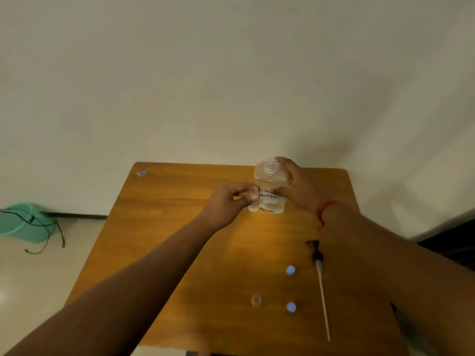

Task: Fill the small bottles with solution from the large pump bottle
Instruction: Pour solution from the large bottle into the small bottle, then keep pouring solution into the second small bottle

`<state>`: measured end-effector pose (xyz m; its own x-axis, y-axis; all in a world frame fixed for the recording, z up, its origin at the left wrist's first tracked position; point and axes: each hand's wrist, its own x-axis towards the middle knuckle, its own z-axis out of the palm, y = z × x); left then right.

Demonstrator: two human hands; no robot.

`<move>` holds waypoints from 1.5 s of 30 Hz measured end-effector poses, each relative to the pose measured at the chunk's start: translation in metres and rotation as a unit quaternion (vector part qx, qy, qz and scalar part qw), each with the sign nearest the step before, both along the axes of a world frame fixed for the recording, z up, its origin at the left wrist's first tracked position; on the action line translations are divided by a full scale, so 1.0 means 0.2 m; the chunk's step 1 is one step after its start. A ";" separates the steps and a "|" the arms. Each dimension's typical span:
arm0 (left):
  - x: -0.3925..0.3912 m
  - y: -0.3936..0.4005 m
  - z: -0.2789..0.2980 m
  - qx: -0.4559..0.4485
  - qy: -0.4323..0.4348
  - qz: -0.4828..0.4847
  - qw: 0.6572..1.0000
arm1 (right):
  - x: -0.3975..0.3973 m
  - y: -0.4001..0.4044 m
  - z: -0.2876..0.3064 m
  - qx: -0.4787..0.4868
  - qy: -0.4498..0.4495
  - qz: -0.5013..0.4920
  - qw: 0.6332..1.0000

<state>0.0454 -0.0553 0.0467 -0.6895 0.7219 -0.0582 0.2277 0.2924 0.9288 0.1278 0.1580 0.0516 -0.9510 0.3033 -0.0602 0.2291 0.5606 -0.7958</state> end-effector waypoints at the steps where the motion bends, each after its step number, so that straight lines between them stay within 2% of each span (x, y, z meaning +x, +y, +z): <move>1: 0.02 -0.01 -0.06 -0.008 0.001 0.001 1.000 | 0.00 -0.02 -0.04 -0.004 -0.009 0.004 1.000; 8: 0.16 -0.06 -0.45 -0.054 -0.023 -0.008 0.998 | 0.01 -0.08 -0.29 -0.028 -0.050 0.010 0.998; 17: 0.27 -0.08 -0.74 -0.094 -0.039 -0.034 0.994 | -0.05 -0.06 -0.47 -0.018 -0.059 0.001 0.998; 23: 0.31 -0.08 -0.84 -0.119 -0.021 -0.061 0.991 | -0.07 -0.05 -0.53 -0.020 -0.060 0.009 0.998; 32: 0.33 -0.10 -0.92 -0.142 0.004 -0.116 0.983 | -0.04 -0.02 -0.57 -0.086 -0.055 0.030 0.994; 45: 0.34 -0.11 -0.91 -0.143 0.003 -0.117 0.983 | 0.02 -0.01 -0.61 -0.124 -0.078 -0.003 0.989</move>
<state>0.1137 -0.0773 -0.1362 -0.5070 0.8158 -0.2781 0.3249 0.4797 0.8150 0.1310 0.1556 -0.0713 -0.9227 0.2654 -0.2795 0.3624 0.3504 -0.8636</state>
